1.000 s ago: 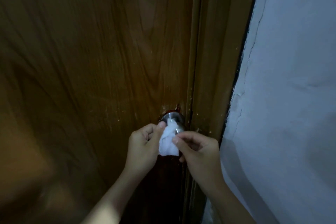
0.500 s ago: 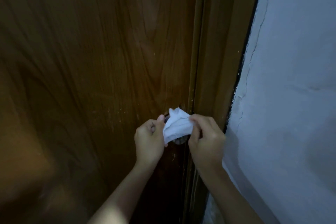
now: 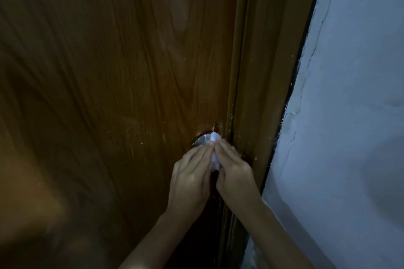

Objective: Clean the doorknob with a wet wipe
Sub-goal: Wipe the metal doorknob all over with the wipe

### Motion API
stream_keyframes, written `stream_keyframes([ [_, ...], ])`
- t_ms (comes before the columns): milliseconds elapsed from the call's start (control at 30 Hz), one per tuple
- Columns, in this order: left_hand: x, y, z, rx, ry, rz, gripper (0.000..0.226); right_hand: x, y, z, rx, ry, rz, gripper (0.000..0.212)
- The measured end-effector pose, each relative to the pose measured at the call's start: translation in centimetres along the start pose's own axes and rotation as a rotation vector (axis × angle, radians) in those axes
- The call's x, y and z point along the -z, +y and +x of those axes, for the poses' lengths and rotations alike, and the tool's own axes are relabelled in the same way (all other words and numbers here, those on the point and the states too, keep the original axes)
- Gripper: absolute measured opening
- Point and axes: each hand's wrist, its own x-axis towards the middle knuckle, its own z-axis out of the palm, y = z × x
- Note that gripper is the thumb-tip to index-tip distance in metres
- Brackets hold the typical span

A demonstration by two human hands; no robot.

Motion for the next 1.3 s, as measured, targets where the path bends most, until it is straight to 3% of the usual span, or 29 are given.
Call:
stream_keyframes([
  [133, -0.3, -0.9, 0.1, 0.018, -0.04, -0.116, 0.039, -0.2, 0.6, -0.6, -0.112, -0.123, 0.195, 0.048],
  [333, -1.0, -1.6, -1.7, 0.113, 0.001, -0.222, 0.043, -0.2, 0.4, 0.0, 0.062, -0.199, -0.066, 0.044],
  [433, -0.6, -1.5, -1.6, 0.107, -0.019, -0.181, 0.042, -1.1, 0.1, -1.1, -0.002, -0.098, -0.038, 0.041],
  [533, 0.7, -1.6, 0.2, -0.053, -0.123, -0.02, 0.042, -1.9, -0.4, -2.3, -0.181, 0.05, 0.15, 0.045],
  [633, 1.5, -1.8, 1.3, -0.129, -0.209, 0.014, 0.045, -1.5, -0.5, -2.1, -0.241, 0.01, 0.155, 0.051],
  [767, 0.7, -1.6, -0.2, 0.04, -0.097, -0.156, 0.055, -0.6, -0.6, -0.7, -0.094, -0.132, -0.073, 0.042],
  [833, 0.3, -1.3, -0.8, 0.071, -0.06, -0.187, 0.057, -0.6, -1.0, -0.4, -0.111, -0.155, -0.091, 0.041],
  [1000, 2.1, -1.8, 0.0, -0.012, -0.129, -0.214, 0.066, -1.4, -1.6, -0.6, -0.249, -0.089, -0.079, 0.048],
  [1167, 3.9, -2.4, -0.9, 0.136, -0.015, -0.244, 0.061, -2.0, -2.2, -0.2, -0.395, -0.023, -0.07, 0.05],
  [1233, 4.1, -2.5, -1.3, 0.202, 0.019, -0.253, 0.06, -1.7, -2.1, -0.1, -0.507, -0.01, 0.011, 0.046],
  [1300, 4.3, -2.6, -1.6, 0.247, 0.035, -0.261, 0.058, -1.4, -1.8, 0.1, -0.677, -0.005, 0.256, 0.035],
])
